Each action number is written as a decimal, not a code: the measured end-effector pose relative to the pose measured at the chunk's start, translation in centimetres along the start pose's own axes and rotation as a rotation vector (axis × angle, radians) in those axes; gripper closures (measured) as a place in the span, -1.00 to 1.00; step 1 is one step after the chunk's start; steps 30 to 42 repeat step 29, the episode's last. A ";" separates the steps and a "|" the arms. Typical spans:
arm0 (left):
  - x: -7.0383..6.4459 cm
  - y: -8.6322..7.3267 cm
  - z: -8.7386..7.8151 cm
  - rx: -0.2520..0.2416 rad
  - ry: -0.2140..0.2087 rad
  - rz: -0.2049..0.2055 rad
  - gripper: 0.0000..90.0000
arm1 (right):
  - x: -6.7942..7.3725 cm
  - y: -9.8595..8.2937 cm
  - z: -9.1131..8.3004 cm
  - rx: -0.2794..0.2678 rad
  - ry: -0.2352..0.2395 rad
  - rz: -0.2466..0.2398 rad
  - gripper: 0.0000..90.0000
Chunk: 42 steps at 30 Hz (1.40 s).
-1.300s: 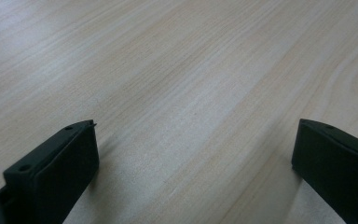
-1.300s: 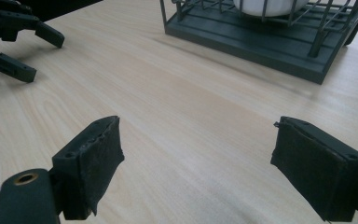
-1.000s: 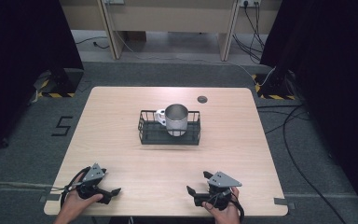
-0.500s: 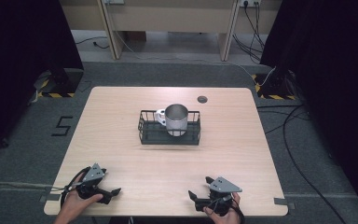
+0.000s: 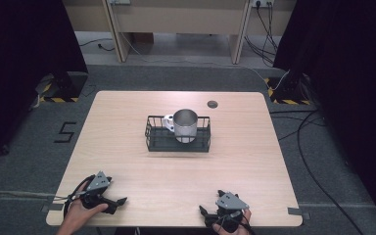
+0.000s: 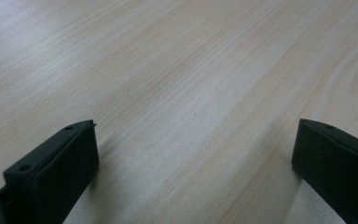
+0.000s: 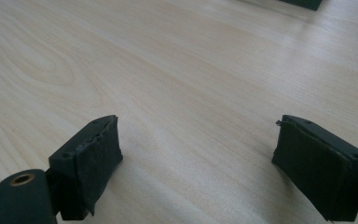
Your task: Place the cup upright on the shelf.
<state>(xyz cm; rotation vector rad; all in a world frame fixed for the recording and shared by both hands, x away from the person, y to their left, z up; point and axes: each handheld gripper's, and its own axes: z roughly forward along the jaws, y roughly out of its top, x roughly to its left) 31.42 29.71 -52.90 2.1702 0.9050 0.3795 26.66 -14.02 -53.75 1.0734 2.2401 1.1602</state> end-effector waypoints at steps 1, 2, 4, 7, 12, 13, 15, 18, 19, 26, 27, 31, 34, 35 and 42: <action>0.0 0.0 0.0 0.000 0.000 0.000 -1.00 | 0.2 -0.1 0.0 -0.004 -0.001 0.000 -0.75; 0.0 0.0 0.0 0.000 0.000 0.000 -1.00 | 0.2 -0.1 0.0 -0.004 -0.001 0.000 -0.75; 0.0 0.0 0.0 0.000 0.000 0.000 -1.00 | 0.3 -0.4 0.2 -0.027 -0.001 -0.001 -0.81; 0.0 0.0 0.0 0.000 0.000 0.000 -1.00 | 0.4 -0.7 0.2 -0.051 -0.002 0.001 -0.82; 0.0 0.0 0.0 0.000 0.000 0.000 -1.00 | 0.4 -0.8 0.2 -0.062 -0.001 -0.003 -0.83; 0.0 0.0 0.0 0.000 0.000 0.000 -1.00 | 0.4 -0.8 0.2 -0.062 -0.001 -0.003 -0.83; 0.0 0.0 0.0 0.000 0.000 0.000 -1.00 | 0.5 -0.8 0.3 -0.062 -0.002 -0.002 -0.85; 0.0 0.0 0.0 0.000 0.000 0.001 -1.00 | 0.5 -0.8 0.3 -0.062 -0.002 -0.002 -0.85; 0.0 0.0 0.0 0.000 0.000 0.000 -1.00 | 0.5 -0.8 0.3 -0.062 -0.002 -0.002 -0.85; 0.0 0.0 0.0 0.000 -0.001 0.000 -1.00 | 0.4 -0.9 0.2 -0.062 0.008 -0.007 -0.85; 0.0 0.0 0.0 0.000 -0.001 0.001 -1.00 | 0.4 -0.8 0.2 -0.062 0.008 -0.006 -0.85; 0.0 0.0 0.0 0.000 -0.002 0.003 -1.00 | 0.4 -0.8 0.2 -0.058 0.008 -0.007 -0.85; 0.0 0.0 0.0 0.000 -0.002 0.003 -1.00 | 0.4 -0.8 0.2 -0.058 0.008 -0.007 -0.85; 0.0 0.0 0.0 0.000 -0.002 0.003 -1.00 | 0.4 -0.8 0.2 -0.058 0.008 -0.007 -0.85; 0.0 0.0 0.0 0.000 -0.002 0.003 -1.00 | 0.4 -0.8 0.2 -0.058 0.008 -0.007 -0.85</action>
